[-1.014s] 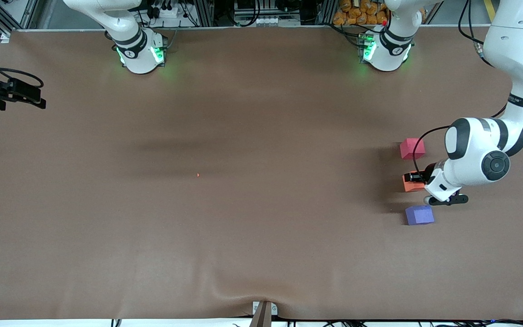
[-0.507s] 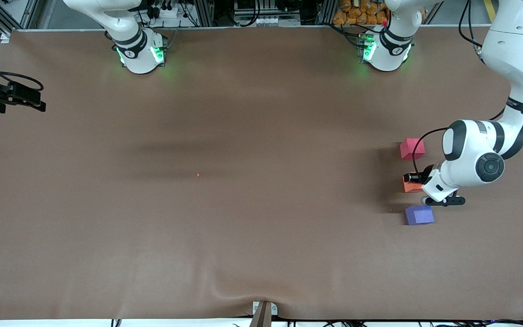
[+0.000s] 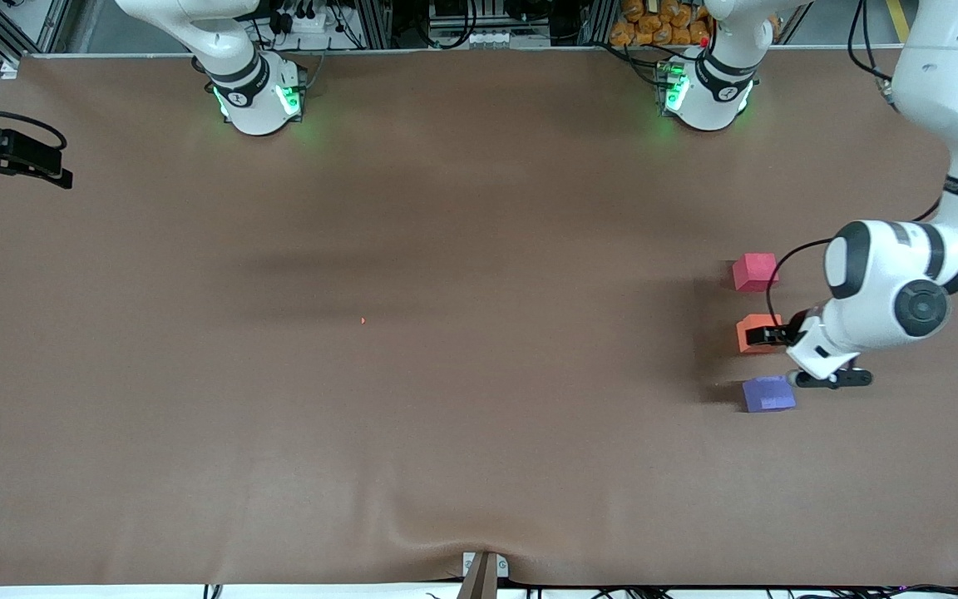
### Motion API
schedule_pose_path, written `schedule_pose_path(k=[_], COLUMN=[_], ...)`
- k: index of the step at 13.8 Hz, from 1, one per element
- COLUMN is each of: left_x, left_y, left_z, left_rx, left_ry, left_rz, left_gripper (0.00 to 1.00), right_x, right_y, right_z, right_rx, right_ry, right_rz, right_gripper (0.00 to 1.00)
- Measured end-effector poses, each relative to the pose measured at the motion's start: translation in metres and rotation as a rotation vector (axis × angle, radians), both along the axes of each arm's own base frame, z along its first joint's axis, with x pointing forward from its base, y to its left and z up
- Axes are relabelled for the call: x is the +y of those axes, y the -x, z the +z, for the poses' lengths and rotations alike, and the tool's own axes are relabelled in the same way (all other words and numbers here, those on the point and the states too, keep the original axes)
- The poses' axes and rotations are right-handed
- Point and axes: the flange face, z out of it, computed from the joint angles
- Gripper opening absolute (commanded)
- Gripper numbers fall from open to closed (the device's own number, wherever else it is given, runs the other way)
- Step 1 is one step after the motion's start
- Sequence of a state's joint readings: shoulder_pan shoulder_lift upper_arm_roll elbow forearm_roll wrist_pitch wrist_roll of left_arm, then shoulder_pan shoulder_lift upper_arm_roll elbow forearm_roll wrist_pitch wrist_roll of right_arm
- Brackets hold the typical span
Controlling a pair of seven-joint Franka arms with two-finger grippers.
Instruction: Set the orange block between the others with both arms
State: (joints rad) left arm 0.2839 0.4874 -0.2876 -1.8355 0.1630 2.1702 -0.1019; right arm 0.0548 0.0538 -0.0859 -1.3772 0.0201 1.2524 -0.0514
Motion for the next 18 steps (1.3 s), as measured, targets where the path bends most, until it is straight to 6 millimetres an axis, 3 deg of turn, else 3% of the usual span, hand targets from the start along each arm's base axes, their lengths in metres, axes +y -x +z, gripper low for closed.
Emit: schedule_pose_path(k=[4,6,9,11,14,18], left_x=[-0.010,-0.014,-0.014,-0.018,-0.028,-0.032], left_y=[-0.024,-0.021,-0.006,0.011,0.037,0.060], left_z=[0.142,0.209,0.290,0.327,0.366,0.395], left_rx=[-0.048,-0.085,-0.165,-0.167,-0.167,-0.177], left_ry=[-0.035,-0.053,-0.080,-0.089,-0.041,-0.017], left_rz=[-0.010,-0.008,0.005,0.010,0.024,0.036], left_gripper=[1.00,1.00,1.00,1.00,1.00,1.00], right_x=[0.004,0.005,0.005,0.005,0.005,0.005], right_y=[0.000,0.000,0.000,0.000,0.000,0.000], right_z=[0.003,0.003,0.003,0.004,0.004,0.004], right_rx=[-0.005,-0.006,-0.007,-0.007,-0.008,-0.008], right_ry=[0.000,0.000,0.000,0.000,0.000,0.000], right_rz=[0.008,0.009,0.010,0.010,0.009,0.009], right_gripper=[1.00,1.00,1.00,1.00,1.00,1.00])
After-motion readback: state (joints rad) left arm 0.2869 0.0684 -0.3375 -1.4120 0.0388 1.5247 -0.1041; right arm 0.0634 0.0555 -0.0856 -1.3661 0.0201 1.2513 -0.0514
